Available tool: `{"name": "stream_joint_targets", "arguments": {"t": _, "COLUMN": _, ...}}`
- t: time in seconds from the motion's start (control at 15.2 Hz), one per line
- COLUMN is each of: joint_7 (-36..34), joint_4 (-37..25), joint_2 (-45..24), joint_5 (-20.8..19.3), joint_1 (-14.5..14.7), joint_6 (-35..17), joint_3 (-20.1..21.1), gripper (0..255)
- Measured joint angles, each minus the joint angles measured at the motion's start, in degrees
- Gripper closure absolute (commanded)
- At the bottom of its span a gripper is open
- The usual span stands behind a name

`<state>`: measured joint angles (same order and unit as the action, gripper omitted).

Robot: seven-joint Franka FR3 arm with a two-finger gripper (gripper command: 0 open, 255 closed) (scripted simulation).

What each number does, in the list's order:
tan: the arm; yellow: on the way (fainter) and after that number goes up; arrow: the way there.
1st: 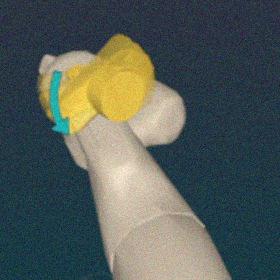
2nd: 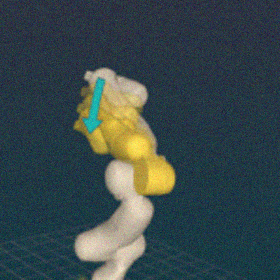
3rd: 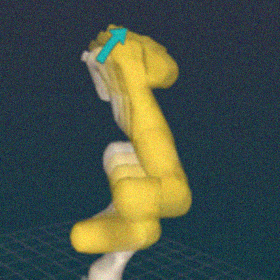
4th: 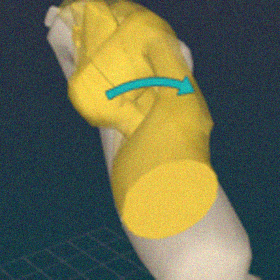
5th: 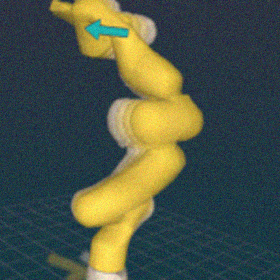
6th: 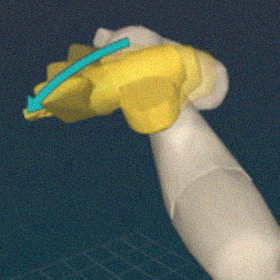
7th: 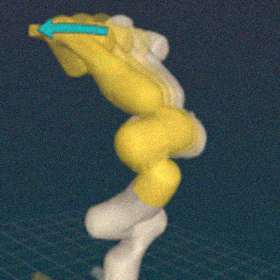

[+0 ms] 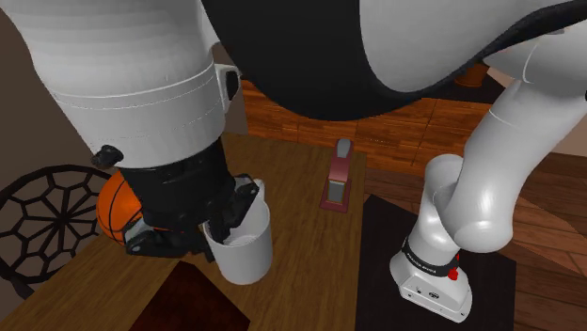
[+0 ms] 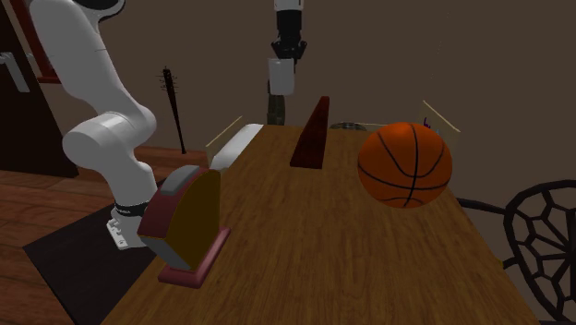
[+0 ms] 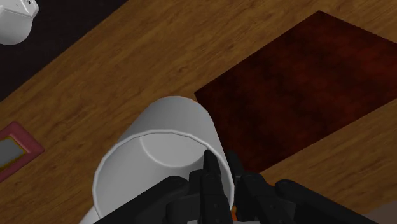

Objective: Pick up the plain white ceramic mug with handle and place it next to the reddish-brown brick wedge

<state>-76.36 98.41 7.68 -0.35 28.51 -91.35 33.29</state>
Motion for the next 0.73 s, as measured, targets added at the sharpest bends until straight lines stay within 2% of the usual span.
{"name": "stream_joint_targets", "arguments": {"t": 0.26, "joint_7": -6.6, "joint_4": -3.3, "joint_2": -3.0, "joint_5": -1.3, "joint_1": 2.6, "joint_6": 1.1, "joint_3": 4.0, "gripper": 255}}
{"name": "stream_joint_targets", "arguments": {"t": 0.73, "joint_7": -20.1, "joint_4": -12.1, "joint_2": -12.8, "joint_5": -7.2, "joint_1": 9.3, "joint_6": 3.6, "joint_3": 10.8, "gripper": 255}}
